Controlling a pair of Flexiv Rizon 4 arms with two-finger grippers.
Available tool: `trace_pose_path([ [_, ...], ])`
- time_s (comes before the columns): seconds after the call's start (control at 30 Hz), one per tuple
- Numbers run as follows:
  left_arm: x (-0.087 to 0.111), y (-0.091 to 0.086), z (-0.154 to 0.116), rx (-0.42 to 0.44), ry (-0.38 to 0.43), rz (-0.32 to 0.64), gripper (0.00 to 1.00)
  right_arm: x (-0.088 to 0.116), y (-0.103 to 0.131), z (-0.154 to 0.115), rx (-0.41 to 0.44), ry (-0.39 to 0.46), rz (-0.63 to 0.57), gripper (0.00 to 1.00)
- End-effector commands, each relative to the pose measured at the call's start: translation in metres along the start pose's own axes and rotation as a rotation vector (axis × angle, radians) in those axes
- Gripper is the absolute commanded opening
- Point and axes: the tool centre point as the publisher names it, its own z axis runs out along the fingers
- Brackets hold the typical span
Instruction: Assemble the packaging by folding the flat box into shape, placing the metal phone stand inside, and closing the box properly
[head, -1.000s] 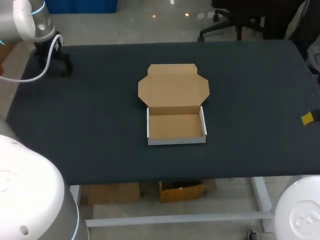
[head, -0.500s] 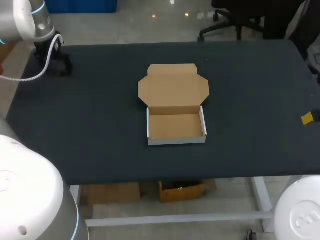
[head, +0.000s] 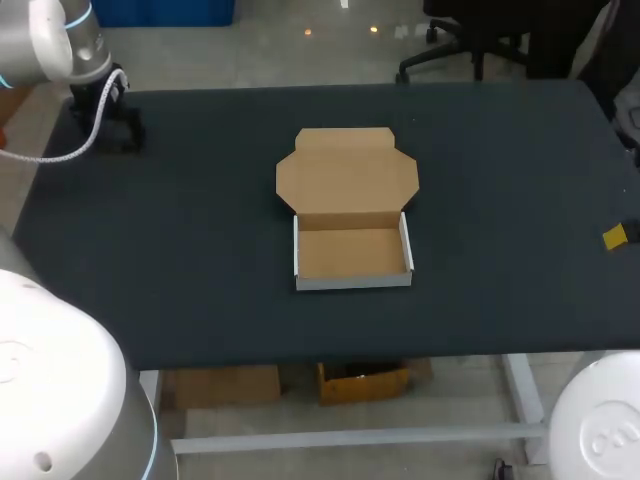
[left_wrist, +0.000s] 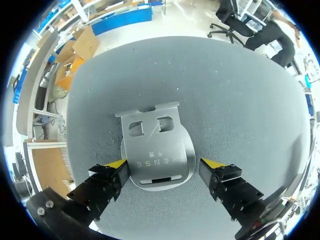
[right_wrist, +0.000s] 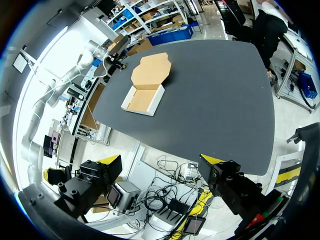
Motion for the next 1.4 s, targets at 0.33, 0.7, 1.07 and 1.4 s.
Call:
trace_pose_path([
  [0.33,-0.0019,-0.0068,0.003,-0.013,-0.001,-0.006,0.88,0.0012,-0.0009,-0.0009,-0.001,-0.001,0.0,1.0],
  [0.7,-0.0018,-0.0074,0.0031,-0.013,-0.001,-0.006,0.79,0.0012,-0.0009,-0.0009,-0.001,-0.001,0.0,1.0],
  [1.07,-0.0018,-0.0089,0.0046,-0.015,-0.009,-0.008,0.79,0.0012,-0.0009,-0.0009,-0.001,-0.001,0.0,1.0],
  [1.4,-0.003,-0.0105,0.0053,-0.013,-0.012,-0.014,0.8,0.0012,-0.0009,-0.0009,-0.001,-0.001,0.0,1.0],
])
